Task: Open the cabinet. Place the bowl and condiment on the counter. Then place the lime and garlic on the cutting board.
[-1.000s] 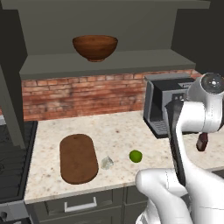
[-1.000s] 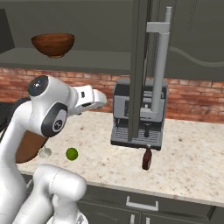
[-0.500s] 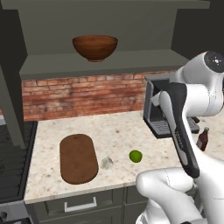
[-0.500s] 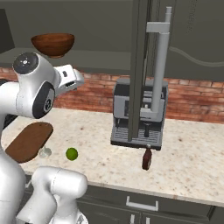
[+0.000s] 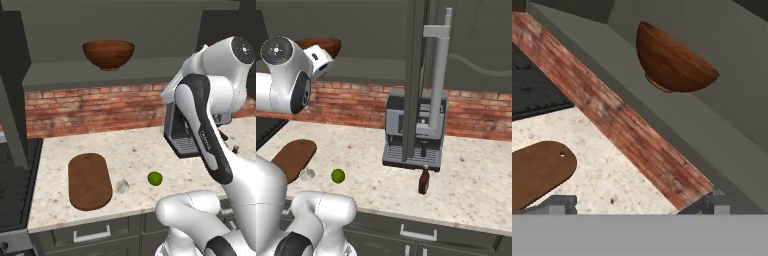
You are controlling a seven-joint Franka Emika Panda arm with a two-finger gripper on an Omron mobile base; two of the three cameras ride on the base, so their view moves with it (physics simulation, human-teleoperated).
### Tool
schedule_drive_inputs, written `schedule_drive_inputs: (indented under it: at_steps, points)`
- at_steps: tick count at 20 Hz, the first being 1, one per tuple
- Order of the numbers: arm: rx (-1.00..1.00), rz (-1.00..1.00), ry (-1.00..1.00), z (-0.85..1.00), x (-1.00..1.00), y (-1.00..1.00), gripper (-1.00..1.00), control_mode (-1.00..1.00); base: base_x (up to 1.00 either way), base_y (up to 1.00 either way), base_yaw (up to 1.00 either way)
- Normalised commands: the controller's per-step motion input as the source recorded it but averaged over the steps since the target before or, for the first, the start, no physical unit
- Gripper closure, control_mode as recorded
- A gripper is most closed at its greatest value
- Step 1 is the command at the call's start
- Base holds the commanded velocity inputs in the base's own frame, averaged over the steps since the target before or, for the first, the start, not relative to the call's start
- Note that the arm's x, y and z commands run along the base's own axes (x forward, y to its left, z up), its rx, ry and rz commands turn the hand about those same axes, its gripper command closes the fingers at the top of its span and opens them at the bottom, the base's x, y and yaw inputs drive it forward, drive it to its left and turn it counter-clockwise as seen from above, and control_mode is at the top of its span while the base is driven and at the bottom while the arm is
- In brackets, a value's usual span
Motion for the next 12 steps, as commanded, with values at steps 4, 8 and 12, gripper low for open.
schedule_drive_inputs:
  at_steps: [4, 8, 12]
  points:
    - [-0.29, 0.00, -0.19, 0.42, 0.06, 0.76, -1.00, -1.00, 0.00, 0.00, 0.00]
    - [-0.27, 0.00, -0.09, 0.37, 0.22, 0.61, -1.00, -1.00, 0.00, 0.00, 0.00]
    - [-0.16, 0.00, 0.00, 0.04, 0.64, 0.27, -1.00, -1.00, 0.00, 0.00, 0.00]
